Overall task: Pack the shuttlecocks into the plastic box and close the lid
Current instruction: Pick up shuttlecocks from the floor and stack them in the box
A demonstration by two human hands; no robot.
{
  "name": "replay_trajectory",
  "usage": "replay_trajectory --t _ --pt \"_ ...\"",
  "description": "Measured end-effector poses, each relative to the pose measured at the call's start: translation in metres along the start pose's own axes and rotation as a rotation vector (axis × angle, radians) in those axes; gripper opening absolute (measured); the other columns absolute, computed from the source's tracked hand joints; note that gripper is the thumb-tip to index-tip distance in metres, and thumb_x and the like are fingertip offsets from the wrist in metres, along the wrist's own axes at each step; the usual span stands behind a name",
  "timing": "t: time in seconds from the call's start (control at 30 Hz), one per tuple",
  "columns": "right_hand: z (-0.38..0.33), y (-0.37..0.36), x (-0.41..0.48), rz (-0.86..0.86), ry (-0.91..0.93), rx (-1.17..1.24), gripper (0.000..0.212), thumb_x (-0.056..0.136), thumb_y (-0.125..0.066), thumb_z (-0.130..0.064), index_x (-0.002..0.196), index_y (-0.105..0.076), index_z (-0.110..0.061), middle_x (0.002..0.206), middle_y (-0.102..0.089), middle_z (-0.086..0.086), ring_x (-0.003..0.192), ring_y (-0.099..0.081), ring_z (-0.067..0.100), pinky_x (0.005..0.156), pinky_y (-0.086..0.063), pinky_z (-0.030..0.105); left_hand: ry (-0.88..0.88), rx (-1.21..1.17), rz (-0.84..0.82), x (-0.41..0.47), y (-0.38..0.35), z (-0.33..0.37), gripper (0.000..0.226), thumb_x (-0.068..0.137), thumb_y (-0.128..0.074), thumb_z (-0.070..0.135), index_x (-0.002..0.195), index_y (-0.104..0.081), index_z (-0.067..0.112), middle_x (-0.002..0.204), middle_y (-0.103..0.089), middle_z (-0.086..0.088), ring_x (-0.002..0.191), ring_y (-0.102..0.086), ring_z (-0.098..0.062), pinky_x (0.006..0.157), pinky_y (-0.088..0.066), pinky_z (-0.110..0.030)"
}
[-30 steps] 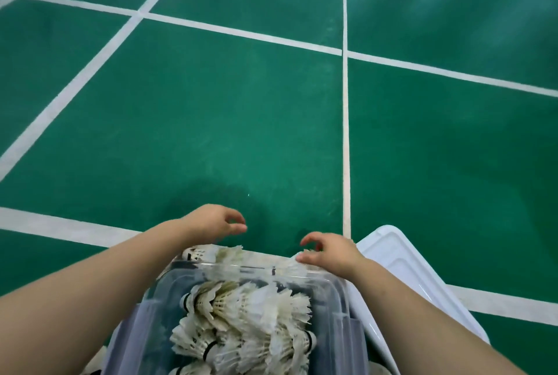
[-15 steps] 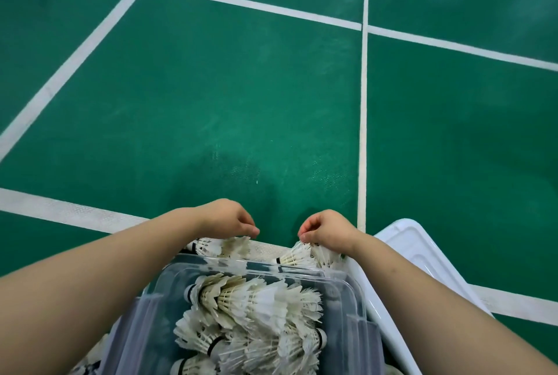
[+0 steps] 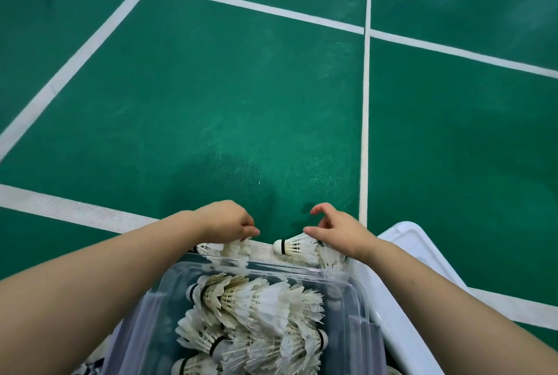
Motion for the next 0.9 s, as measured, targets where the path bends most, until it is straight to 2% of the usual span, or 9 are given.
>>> replay_trajectory --t 0.07,0.13,0.23,0.4,0.47,0.57,0.7,0.8,0.9 --pt "0.002 0.001 -0.010 -0.006 0.040 -0.150 0.051 0.084 -0.057 -0.051 0.126 -0.040 -0.026 0.097 -0.061 -0.003 0.089 -0.058 0.017 0.085 -0.046 0.035 0.011 -0.014 0.068 -0.001 0.008 -0.003 0.040 0.098 -0.039 0.039 0.098 -0.065 0.009 0.083 -0.057 -0.002 0.078 -0.048 -0.017 0.073 -0.038 -0.027" --pt "0.008 0.002 -0.020 0.030 0.068 -0.269 0.051 0.085 -0.053 -0.056 0.125 -0.043 -0.025 0.099 -0.062 -0.004 0.093 -0.058 0.017 0.089 -0.044 0.034 0.033 -0.045 0.131 -0.002 0.014 -0.009 0.039 0.099 -0.038 0.039 0.100 -0.064 0.010 0.082 -0.053 0.001 0.078 -0.047 -0.017 0.072 -0.037 -0.026" --pt "0.015 0.004 -0.030 0.164 0.090 -0.300 0.049 0.085 -0.050 -0.060 0.119 -0.047 -0.024 0.098 -0.062 -0.003 0.094 -0.054 0.016 0.089 -0.040 0.031 0.072 -0.082 0.211 -0.001 0.017 -0.019 0.039 0.099 -0.036 0.041 0.094 -0.062 0.012 0.084 -0.058 -0.002 0.079 -0.050 -0.019 0.072 -0.039 -0.028" --pt "0.025 -0.015 -0.034 0.221 0.085 -0.333 0.068 0.077 -0.045 -0.072 0.125 -0.043 -0.025 0.107 -0.060 -0.001 0.107 -0.050 0.018 0.099 -0.032 0.029 0.120 -0.173 0.324 -0.001 0.020 -0.025 0.034 0.099 -0.034 0.039 0.079 -0.049 0.017 0.077 -0.055 -0.003 0.076 -0.050 -0.021 0.068 -0.037 -0.029" --pt "0.023 -0.016 -0.034 0.272 0.085 -0.323 0.066 0.080 -0.038 -0.069 0.125 -0.043 -0.021 0.096 -0.063 0.001 0.105 -0.053 0.019 0.098 -0.032 0.029 0.124 -0.195 0.349 -0.001 0.022 -0.024 0.035 0.099 -0.034 0.039 0.081 -0.051 0.014 0.079 -0.056 -0.004 0.077 -0.050 -0.021 0.068 -0.037 -0.030" --pt "0.018 -0.017 -0.030 0.295 0.096 -0.318 0.081 0.070 -0.014 -0.074 0.119 -0.046 -0.017 0.077 -0.057 -0.002 0.094 -0.054 0.021 0.080 -0.033 0.026 0.131 -0.229 0.381 0.000 0.025 -0.022 0.042 0.099 -0.035 0.039 0.091 -0.059 0.005 0.087 -0.061 -0.008 0.082 -0.055 -0.025 0.072 -0.041 -0.033" --pt "0.016 0.000 -0.022 0.393 0.076 -0.259 0.049 0.089 -0.043 -0.055 0.115 -0.049 -0.015 0.066 -0.052 -0.002 0.088 -0.059 0.027 0.068 -0.037 0.030 0.146 -0.268 0.430 -0.001 0.033 -0.023 0.045 0.099 -0.035 0.038 0.092 -0.061 0.002 0.089 -0.065 -0.015 0.086 -0.059 -0.030 0.073 -0.042 -0.035" --pt "0.016 0.028 -0.029 0.524 0.055 -0.186 0.041 0.089 -0.049 -0.051 0.109 -0.053 -0.015 0.070 -0.063 0.005 0.080 -0.063 0.030 0.066 -0.043 0.032 0.146 -0.297 0.482 -0.006 0.043 -0.022 0.048 0.099 -0.035 0.039 0.093 -0.062 0.000 0.090 -0.067 -0.017 0.086 -0.060 -0.031 0.075 -0.045 -0.037" --pt "0.008 0.063 -0.046 0.694 0.031 -0.054 0.033 0.090 -0.053 -0.044 0.101 -0.057 -0.013 0.059 -0.053 -0.002 0.071 -0.059 0.031 0.061 -0.034 0.030 0.126 -0.338 0.540 -0.018 0.056 -0.013 0.045 0.099 -0.035 0.039 0.076 -0.056 0.006 0.074 -0.060 -0.009 0.076 -0.055 -0.028 0.067 -0.038 -0.035"
Point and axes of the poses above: each hand's wrist, its own x-axis towards the middle knuckle, its own y-axis out of the back of the hand, z = x × y, the point moved 8 cm from there along x, towards the middle knuckle
